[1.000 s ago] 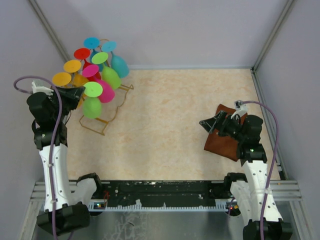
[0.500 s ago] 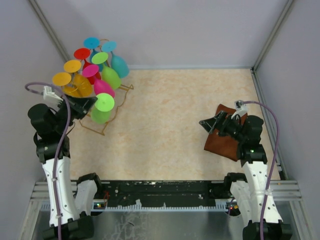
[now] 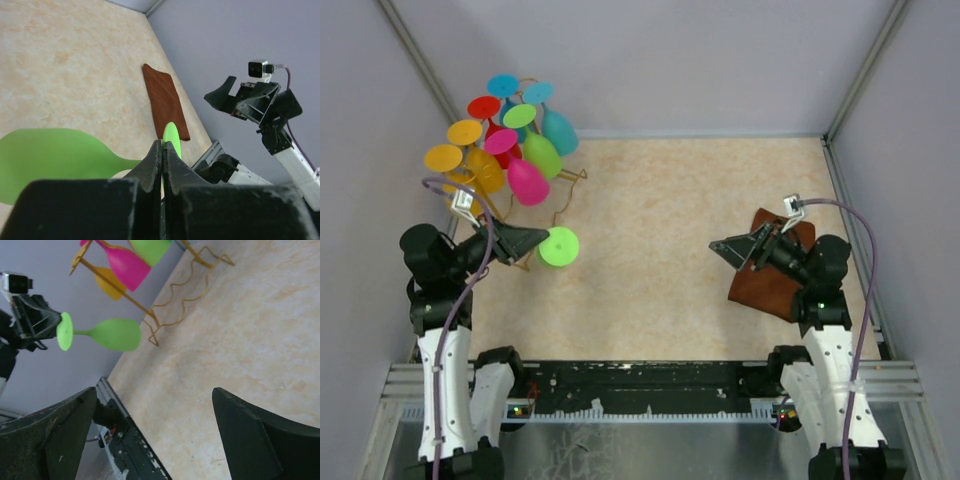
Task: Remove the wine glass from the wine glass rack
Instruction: Pick up the wine glass from the wine rack, then place the wine glass at the center of the board.
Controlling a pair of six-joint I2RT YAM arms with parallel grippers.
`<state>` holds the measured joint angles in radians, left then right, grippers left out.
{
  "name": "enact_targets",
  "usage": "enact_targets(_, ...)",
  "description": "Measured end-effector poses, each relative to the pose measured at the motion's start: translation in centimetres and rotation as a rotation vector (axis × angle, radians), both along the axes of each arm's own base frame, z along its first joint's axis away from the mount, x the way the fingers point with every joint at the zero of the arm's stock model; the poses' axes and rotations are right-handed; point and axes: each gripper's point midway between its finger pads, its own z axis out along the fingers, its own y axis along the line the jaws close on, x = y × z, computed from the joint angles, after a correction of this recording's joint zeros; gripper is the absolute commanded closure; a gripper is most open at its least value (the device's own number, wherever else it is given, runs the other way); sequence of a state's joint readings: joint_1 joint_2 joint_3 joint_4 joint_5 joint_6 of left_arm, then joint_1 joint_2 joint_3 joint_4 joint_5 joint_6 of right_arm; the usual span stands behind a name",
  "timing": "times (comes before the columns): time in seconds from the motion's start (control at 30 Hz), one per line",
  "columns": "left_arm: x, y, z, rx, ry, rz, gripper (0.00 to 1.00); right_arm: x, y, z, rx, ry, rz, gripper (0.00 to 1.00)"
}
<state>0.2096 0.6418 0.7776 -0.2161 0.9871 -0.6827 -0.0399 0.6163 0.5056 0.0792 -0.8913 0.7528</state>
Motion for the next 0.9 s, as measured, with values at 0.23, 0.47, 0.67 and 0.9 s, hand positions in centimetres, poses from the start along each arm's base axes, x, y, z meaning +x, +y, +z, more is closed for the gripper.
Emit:
enact_targets(0.23, -2.6, -4.3, -0.3, 0.023, -0.03, -0.228, 1.0, -3.0, 4.5, 0.4, 0.013, -0.016, 0.222, 0.07)
enact_targets(0.47, -3.8, -7.5, -1.1, 0.057, -0.046, -0.307, 1.0, -5.3, 8.4, 0.0, -0.024, 0.0, 0.38, 0.15)
enact_targets(0.67, -3.8, -8.5, -2.2, 0.061, -0.054, -0.323, 1.0, -7.6, 10.7, 1.0, -0.015, -0.072, 0.473, 0.17)
enact_targets(0.9, -4.6, -10.0, -2.3, 0.053, -0.08, -0.372, 1.0, -8.6, 14.4, 1.6, -0.019, -0.082, 0.536, 0.26)
